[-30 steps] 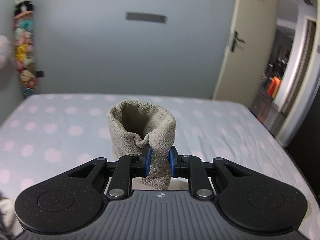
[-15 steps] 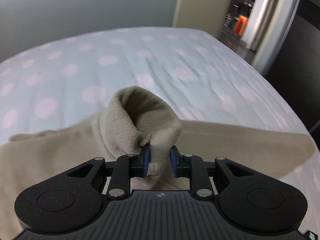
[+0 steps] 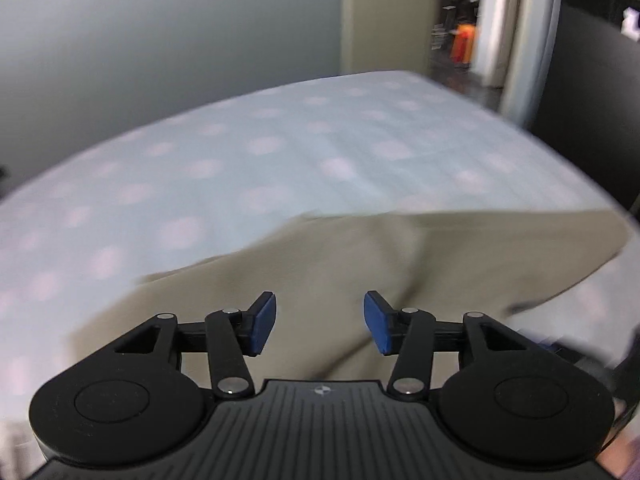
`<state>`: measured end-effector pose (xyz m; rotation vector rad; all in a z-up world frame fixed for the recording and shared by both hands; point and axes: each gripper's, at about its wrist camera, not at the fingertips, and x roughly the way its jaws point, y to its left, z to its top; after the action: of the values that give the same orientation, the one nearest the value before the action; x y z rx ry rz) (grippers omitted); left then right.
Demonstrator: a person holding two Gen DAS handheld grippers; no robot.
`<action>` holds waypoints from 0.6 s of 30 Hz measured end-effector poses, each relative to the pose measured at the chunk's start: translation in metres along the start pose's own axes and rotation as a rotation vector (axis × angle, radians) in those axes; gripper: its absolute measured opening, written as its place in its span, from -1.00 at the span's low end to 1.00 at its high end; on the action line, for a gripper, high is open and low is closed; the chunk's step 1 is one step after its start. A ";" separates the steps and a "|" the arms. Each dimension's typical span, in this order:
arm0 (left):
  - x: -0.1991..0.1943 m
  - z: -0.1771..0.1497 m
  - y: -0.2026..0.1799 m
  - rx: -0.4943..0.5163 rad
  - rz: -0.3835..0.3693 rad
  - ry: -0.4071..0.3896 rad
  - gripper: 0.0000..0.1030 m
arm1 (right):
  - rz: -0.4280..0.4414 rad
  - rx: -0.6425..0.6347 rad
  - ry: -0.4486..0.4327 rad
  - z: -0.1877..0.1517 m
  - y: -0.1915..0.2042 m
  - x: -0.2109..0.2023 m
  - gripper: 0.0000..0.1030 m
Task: Fold clothes
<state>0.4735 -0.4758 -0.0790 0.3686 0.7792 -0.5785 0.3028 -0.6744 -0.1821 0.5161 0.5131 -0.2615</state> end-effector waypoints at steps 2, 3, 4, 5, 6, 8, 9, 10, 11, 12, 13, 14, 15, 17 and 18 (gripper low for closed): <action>-0.009 -0.024 0.024 -0.007 0.089 0.017 -0.09 | 0.004 -0.008 0.004 -0.001 0.002 0.001 0.31; -0.012 -0.036 0.034 -0.007 0.125 0.027 -0.09 | 0.006 -0.012 0.006 -0.002 0.004 0.001 0.31; -0.013 -0.051 0.043 -0.007 0.158 0.043 -0.09 | 0.010 -0.013 0.004 -0.002 0.004 0.000 0.31; -0.014 -0.065 0.050 -0.001 0.187 0.058 -0.09 | 0.019 -0.012 -0.002 -0.003 0.005 -0.001 0.31; -0.012 -0.078 0.054 0.008 0.211 0.075 -0.09 | 0.020 -0.015 -0.001 -0.004 0.005 -0.001 0.31; -0.008 -0.105 0.061 0.027 0.253 0.116 -0.09 | 0.020 -0.024 -0.001 -0.005 0.007 -0.001 0.31; -0.003 -0.117 0.061 0.040 0.267 0.137 -0.09 | 0.020 -0.030 -0.001 -0.006 0.008 -0.001 0.31; 0.000 -0.126 0.062 0.052 0.278 0.153 -0.09 | 0.019 -0.037 -0.002 -0.007 0.009 0.000 0.31; 0.007 -0.135 0.061 0.070 0.296 0.171 -0.09 | 0.018 -0.043 -0.002 -0.007 0.010 0.000 0.31; 0.013 -0.142 0.059 0.089 0.315 0.183 -0.09 | 0.022 -0.051 -0.006 -0.008 0.011 0.000 0.31; 0.017 -0.146 0.059 0.096 0.331 0.182 -0.09 | 0.025 -0.060 -0.010 -0.008 0.013 0.000 0.31; 0.020 -0.149 0.059 0.100 0.346 0.180 -0.09 | 0.029 -0.069 -0.013 -0.009 0.014 0.001 0.31; 0.023 -0.153 0.059 0.104 0.361 0.177 -0.09 | 0.032 -0.079 -0.015 -0.010 0.016 0.001 0.31; 0.029 -0.159 0.059 0.113 0.392 0.173 -0.10 | 0.042 -0.087 -0.017 -0.013 0.017 0.003 0.33; 0.029 -0.162 0.060 0.099 0.403 0.164 -0.10 | 0.051 -0.082 -0.023 -0.013 0.017 0.003 0.33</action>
<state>0.4375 -0.3557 -0.2017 0.6526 0.8069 -0.2098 0.3060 -0.6533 -0.1866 0.4457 0.4858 -0.1965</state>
